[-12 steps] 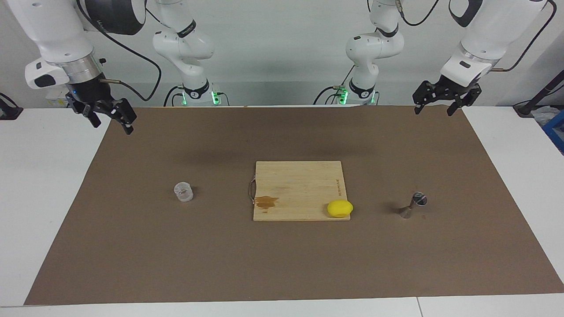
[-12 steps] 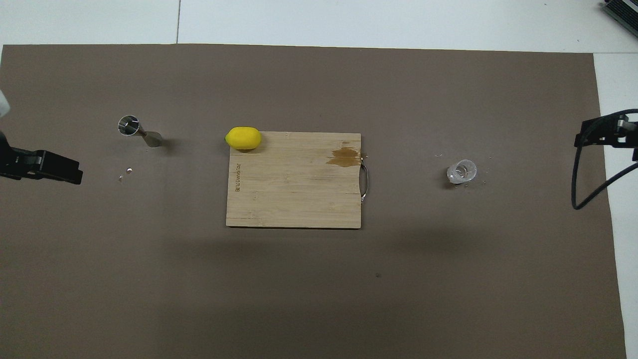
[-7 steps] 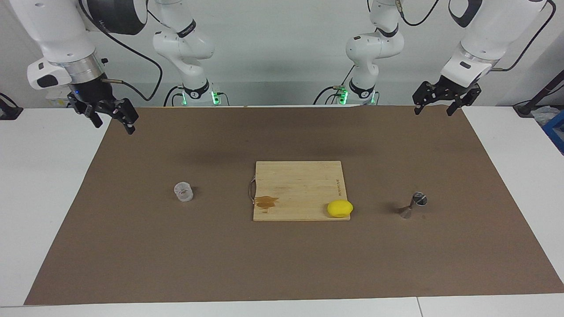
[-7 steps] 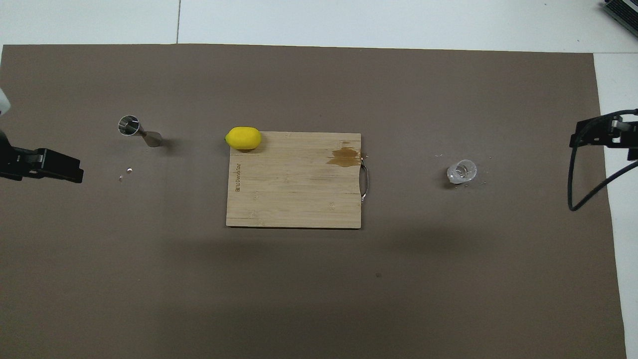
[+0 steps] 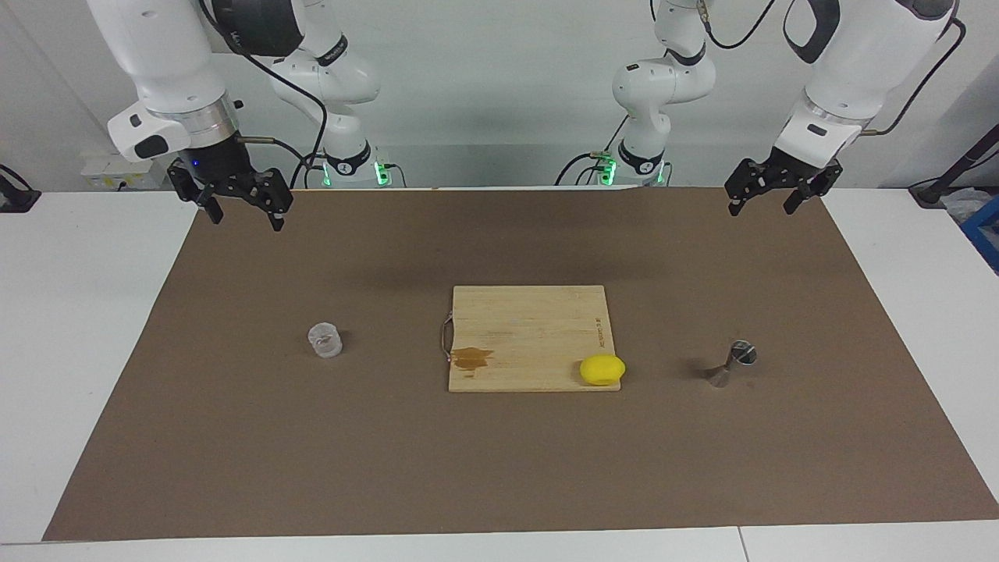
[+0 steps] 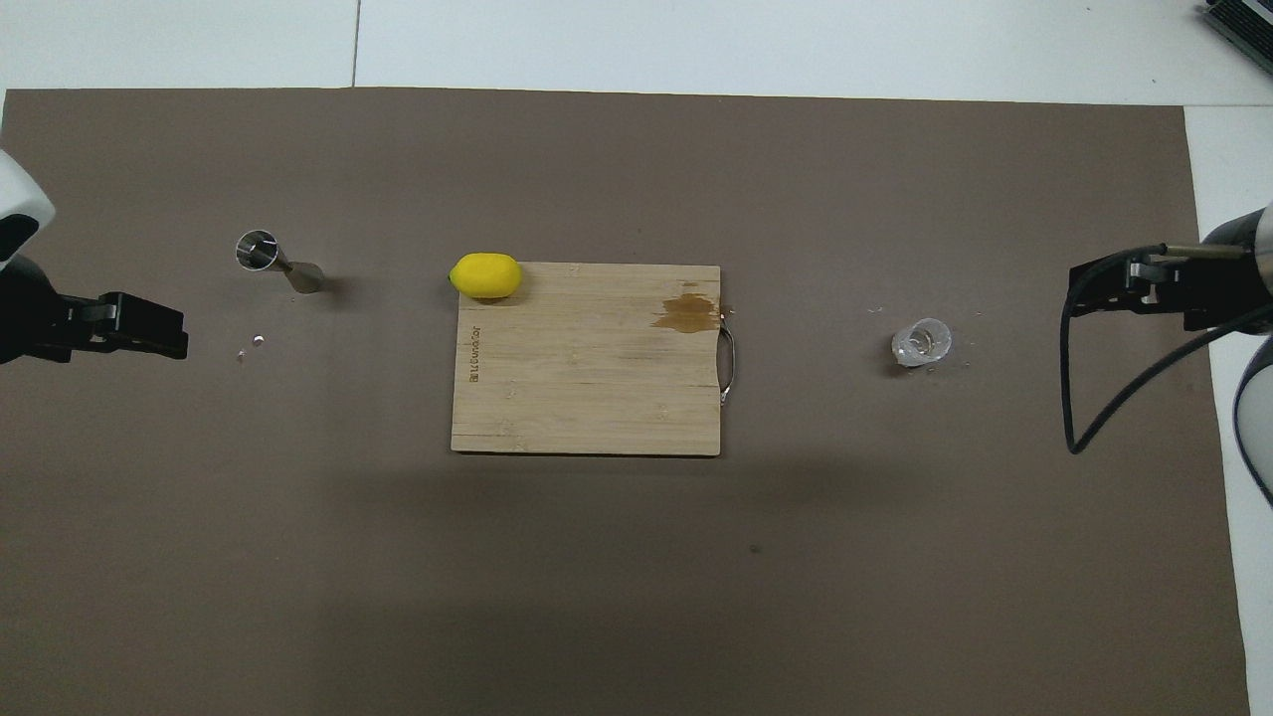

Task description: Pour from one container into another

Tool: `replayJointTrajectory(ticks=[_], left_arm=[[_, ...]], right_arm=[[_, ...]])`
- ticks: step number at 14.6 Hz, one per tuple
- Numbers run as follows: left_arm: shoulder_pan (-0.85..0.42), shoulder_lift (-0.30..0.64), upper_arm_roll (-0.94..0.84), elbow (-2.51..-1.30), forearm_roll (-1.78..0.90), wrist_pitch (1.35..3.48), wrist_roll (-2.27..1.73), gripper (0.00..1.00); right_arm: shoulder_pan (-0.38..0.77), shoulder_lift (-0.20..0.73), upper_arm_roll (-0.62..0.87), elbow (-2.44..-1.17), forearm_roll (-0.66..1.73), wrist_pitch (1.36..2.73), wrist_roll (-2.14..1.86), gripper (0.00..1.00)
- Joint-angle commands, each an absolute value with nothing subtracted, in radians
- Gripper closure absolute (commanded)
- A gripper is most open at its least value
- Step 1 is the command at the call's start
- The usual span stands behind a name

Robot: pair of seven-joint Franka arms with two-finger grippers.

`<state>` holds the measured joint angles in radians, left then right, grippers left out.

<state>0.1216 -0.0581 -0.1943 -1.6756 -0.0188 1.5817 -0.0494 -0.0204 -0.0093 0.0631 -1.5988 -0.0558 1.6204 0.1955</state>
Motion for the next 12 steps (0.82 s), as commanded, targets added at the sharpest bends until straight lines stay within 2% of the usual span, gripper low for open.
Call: replayJointTrajectory(ticks=[1, 9, 12], left_arm=[[0.124, -0.091, -0.192, -1.733, -0.041, 1.608, -0.185, 0.00], [0.219, 0.001, -0.187, -1.740, -0.213, 1.686, -0.775, 0.00], [0.277, 0.031, -0.189, -1.790, -0.342, 1.773, -1.090, 0.00]], right_arm=[[-0.028, -0.012, 0.066, -1.592, -0.060, 1.603, 0.202, 0.01], [-0.032, -0.014, 0.063, -1.601, 0.000, 1.566, 0.016, 0.01], [-0.031, -0.017, 0.064, -1.605, -0.005, 1.555, 0.008, 0.01]])
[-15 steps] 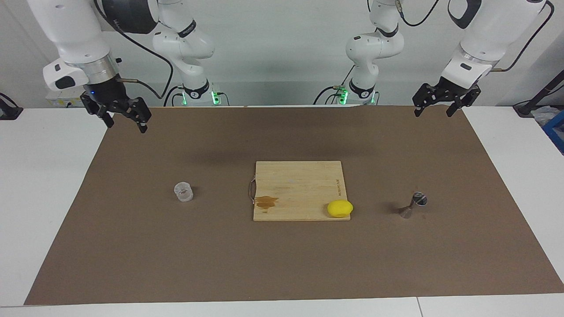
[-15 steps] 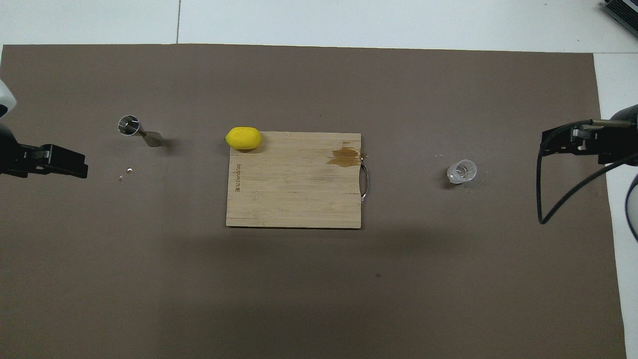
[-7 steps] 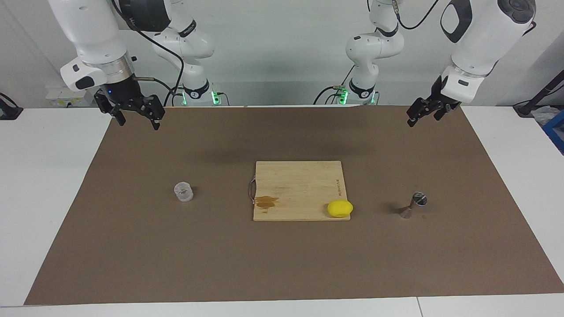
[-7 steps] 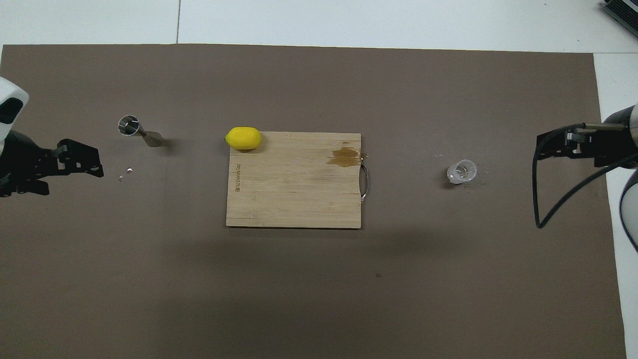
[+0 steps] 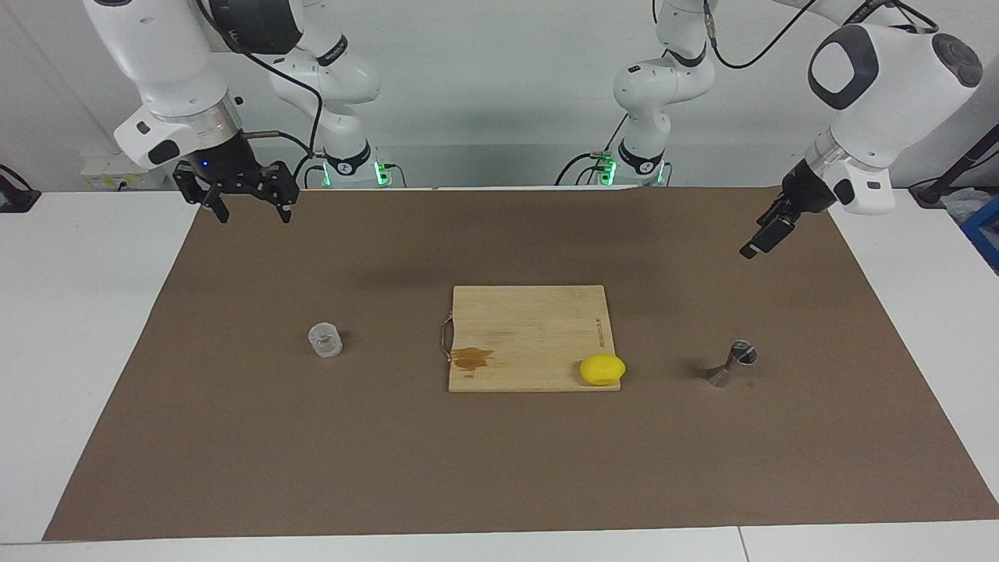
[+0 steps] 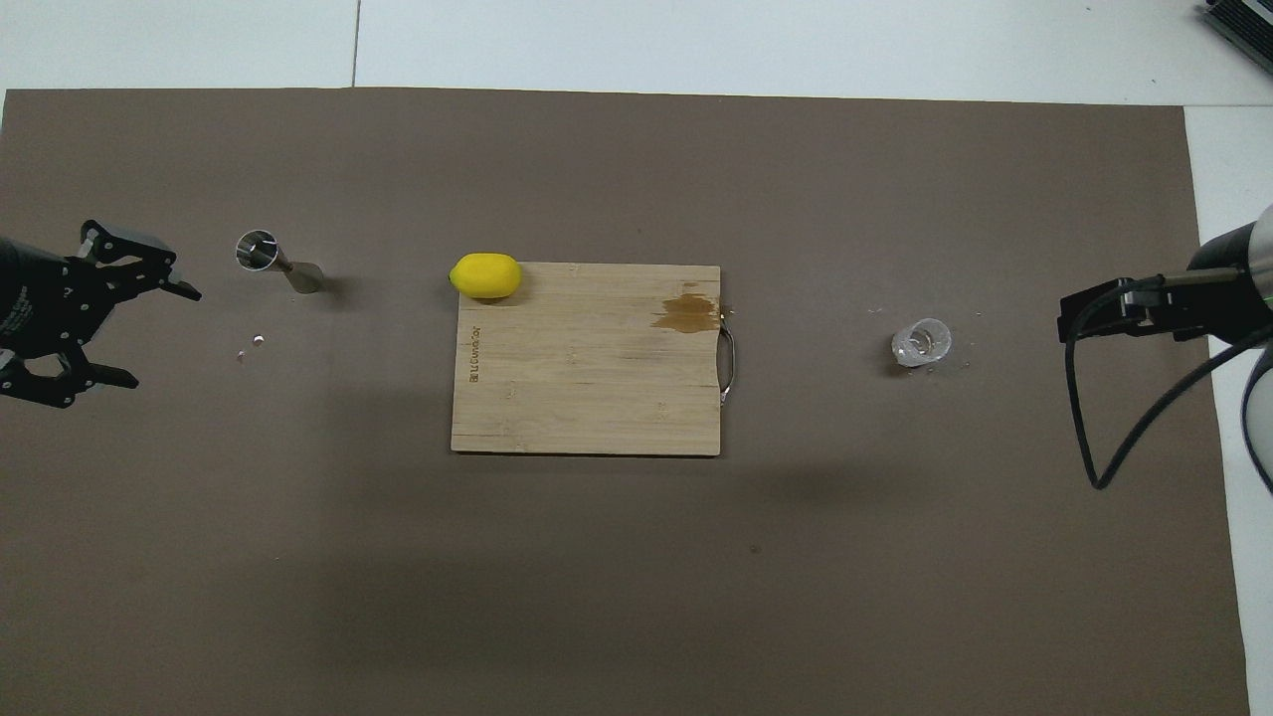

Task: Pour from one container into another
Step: 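Move the left gripper toward the small metal cup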

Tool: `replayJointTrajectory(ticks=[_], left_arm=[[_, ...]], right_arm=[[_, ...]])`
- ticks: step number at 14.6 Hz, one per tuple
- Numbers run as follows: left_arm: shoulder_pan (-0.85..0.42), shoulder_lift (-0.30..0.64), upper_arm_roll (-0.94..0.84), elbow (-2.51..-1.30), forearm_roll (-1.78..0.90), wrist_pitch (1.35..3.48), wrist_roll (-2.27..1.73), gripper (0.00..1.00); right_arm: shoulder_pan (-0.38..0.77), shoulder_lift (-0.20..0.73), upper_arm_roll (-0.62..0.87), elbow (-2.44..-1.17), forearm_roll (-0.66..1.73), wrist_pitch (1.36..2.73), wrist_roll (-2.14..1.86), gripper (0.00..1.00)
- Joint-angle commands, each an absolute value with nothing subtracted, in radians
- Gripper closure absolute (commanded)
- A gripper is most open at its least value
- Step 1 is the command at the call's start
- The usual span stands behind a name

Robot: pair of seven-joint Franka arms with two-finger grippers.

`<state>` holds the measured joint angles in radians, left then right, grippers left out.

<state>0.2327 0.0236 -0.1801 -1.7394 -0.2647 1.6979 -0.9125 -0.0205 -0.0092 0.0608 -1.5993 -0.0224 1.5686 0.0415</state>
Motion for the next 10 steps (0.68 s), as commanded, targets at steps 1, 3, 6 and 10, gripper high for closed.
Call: replayJointTrajectory(ticks=[1, 3, 6, 10], left_arm=[[0.287, 0.020, -0.189, -1.842, -0.379, 1.848, -1.182, 0.00], [0.307, 0.002, -0.189, -1.926, -0.473, 1.980, -1.297, 0.00], [0.344, -0.008, -0.189, -2.029, -0.716, 2.181, -1.419, 0.00], [0.365, -0.003, -0.190, -2.126, -0.963, 2.379, -1.416, 0.00]], right_arm=[[-0.034, -0.017, 0.064, -1.605, -0.008, 1.557, 0.006, 0.01], [-0.038, -0.020, 0.064, -1.605, -0.006, 1.549, 0.006, 0.01], [-0.038, -0.021, 0.064, -1.603, -0.003, 1.549, 0.008, 0.00], [-0.032, -0.021, 0.064, -1.603, 0.005, 1.549, 0.014, 0.00]])
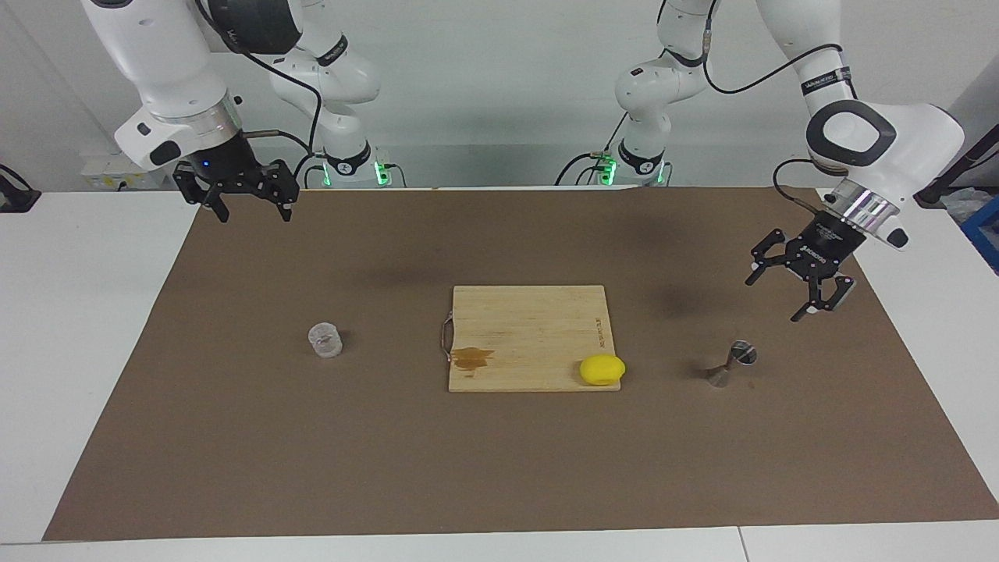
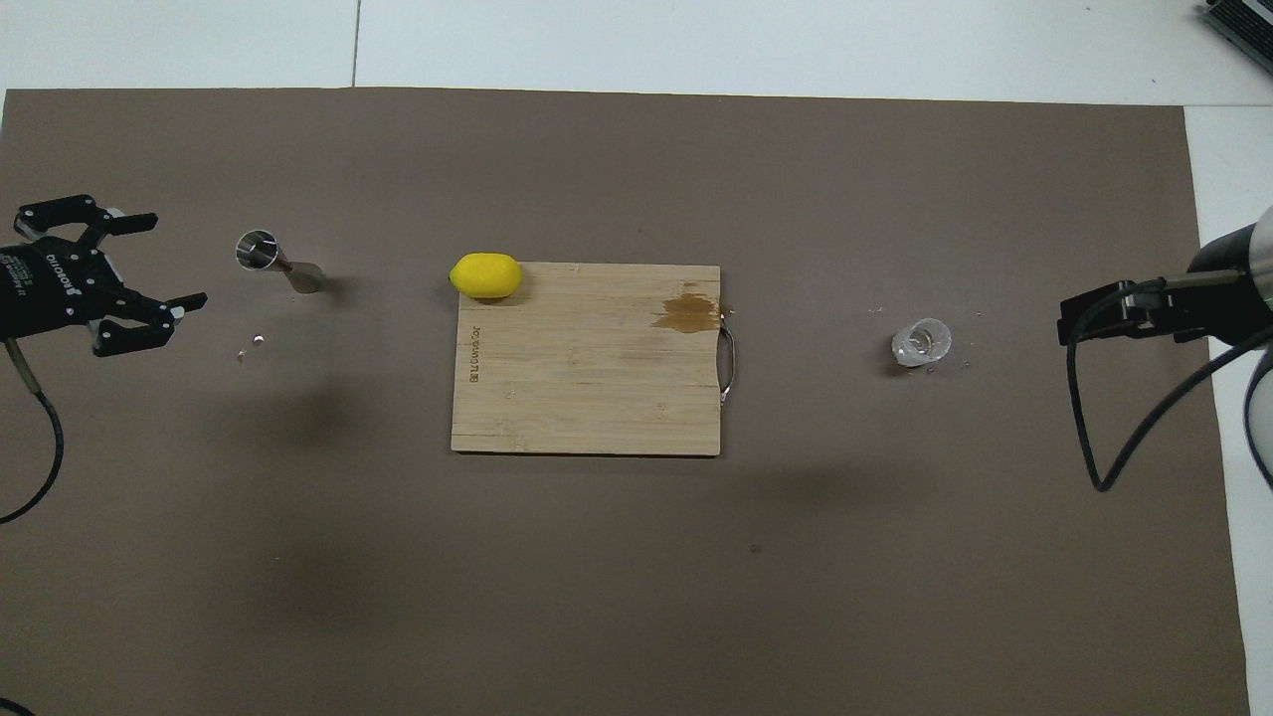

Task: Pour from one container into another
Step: 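Move the left gripper toward the small metal cup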

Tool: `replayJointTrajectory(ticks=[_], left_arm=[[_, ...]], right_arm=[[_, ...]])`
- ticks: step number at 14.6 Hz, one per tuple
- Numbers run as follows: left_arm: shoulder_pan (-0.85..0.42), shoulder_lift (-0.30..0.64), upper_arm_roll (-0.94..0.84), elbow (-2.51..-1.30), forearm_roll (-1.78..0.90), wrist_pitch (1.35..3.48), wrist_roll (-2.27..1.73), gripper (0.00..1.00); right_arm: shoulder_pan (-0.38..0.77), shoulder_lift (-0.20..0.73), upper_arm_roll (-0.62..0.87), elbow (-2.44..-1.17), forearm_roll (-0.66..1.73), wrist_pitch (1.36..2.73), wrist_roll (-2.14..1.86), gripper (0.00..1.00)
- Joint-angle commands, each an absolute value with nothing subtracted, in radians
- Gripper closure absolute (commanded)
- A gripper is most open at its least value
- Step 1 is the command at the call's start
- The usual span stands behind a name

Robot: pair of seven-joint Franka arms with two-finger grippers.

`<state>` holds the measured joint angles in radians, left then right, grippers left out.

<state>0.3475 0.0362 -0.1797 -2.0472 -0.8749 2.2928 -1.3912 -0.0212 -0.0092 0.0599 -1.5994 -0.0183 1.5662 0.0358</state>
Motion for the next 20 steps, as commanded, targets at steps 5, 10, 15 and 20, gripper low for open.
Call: replayJointTrajectory(ticks=[5, 10, 15, 20], left_arm=[[0.364, 0.050, -0.192, -2.148, -1.098, 2.471, -1.410, 0.00], [0.351, 0.067, -0.196, -2.178, -1.175, 2.453, -1.306, 0.00], [0.359, 0.067, -0.195, -2.230, -1.390, 2.367, -1.008, 0.00], [0.367, 0.095, -0.192, -2.261, -1.572, 2.309, -0.836, 0.00]], right_arm=[[-0.041, -0.021, 0.064, -1.605, 0.005, 1.549, 0.014, 0.00], [-0.040, -0.021, 0.064, -1.605, 0.005, 1.549, 0.014, 0.00], [-0.040, -0.021, 0.064, -1.605, 0.005, 1.549, 0.014, 0.00], [-0.043, -0.021, 0.063, -1.605, 0.005, 1.549, 0.014, 0.00]])
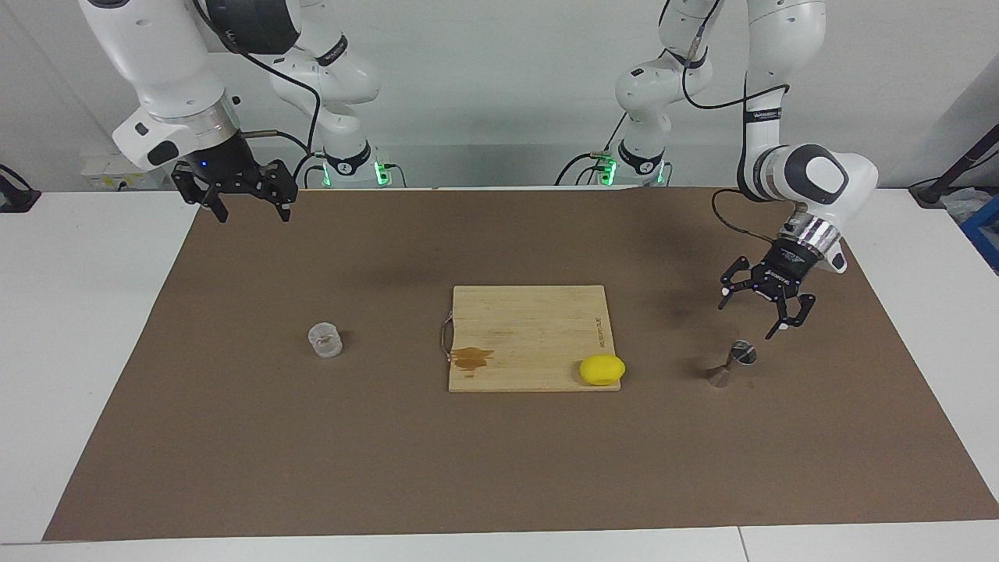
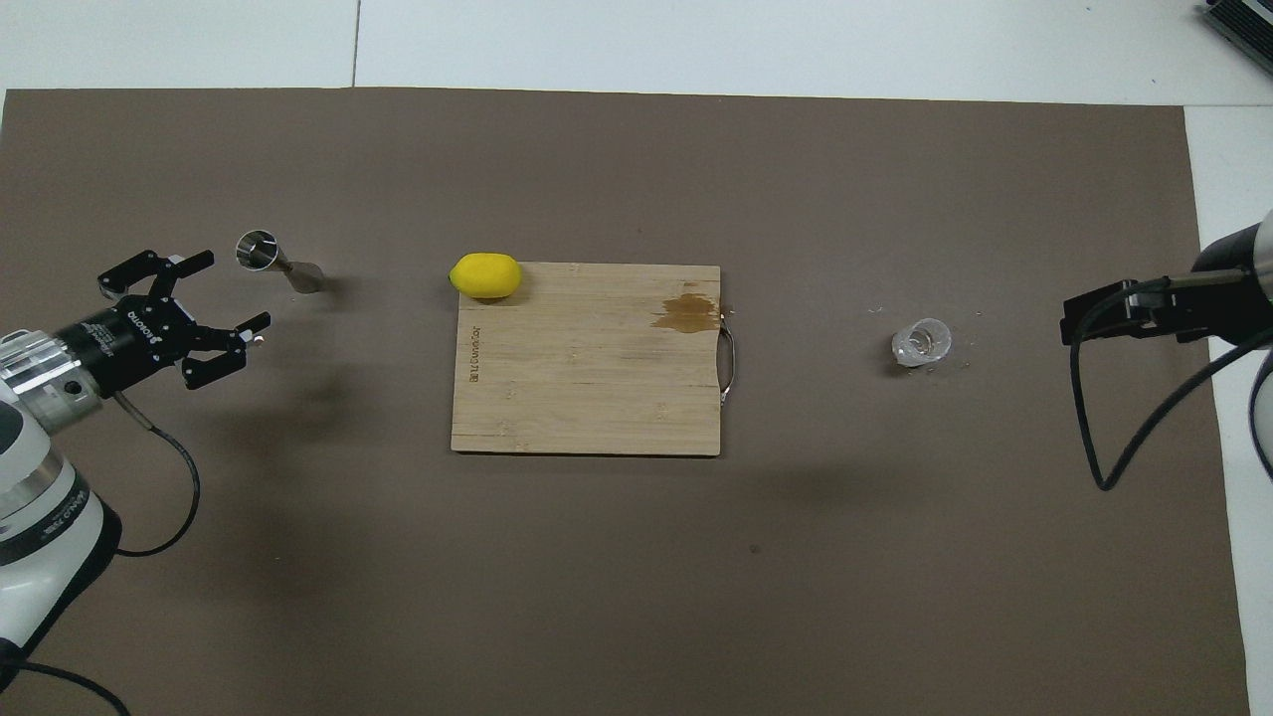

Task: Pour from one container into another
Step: 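Move the left gripper toward the small metal cup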

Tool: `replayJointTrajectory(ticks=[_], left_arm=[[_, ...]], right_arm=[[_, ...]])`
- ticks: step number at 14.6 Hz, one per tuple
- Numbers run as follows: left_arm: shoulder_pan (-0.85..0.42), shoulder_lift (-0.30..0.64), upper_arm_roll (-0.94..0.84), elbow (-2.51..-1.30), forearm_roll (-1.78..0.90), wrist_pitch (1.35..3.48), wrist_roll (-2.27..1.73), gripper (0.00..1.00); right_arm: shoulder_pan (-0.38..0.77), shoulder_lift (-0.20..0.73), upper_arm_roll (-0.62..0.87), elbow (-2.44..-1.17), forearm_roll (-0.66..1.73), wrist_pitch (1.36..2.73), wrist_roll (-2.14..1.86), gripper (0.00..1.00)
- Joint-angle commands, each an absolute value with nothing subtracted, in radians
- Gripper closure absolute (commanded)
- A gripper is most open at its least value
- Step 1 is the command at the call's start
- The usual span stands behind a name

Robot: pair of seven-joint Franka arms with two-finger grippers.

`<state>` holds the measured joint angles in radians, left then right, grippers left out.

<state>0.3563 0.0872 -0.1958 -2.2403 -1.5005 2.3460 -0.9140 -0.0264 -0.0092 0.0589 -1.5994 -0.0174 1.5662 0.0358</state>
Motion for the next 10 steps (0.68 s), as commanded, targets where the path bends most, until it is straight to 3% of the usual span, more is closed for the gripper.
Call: replayJointTrajectory(ticks=[1, 10], left_arm=[[0.377, 0.110, -0.192, -2.263, -1.586, 2.307, -0.824, 0.00], [0.362, 0.150, -0.192, -2.261, -1.770, 2.321, -0.718, 0.00]], right_arm=[[-0.043, -0.021, 0.063, -1.605, 0.005, 1.549, 0.014, 0.00], [-0.043, -0.021, 0.063, -1.605, 0.005, 1.549, 0.014, 0.00]])
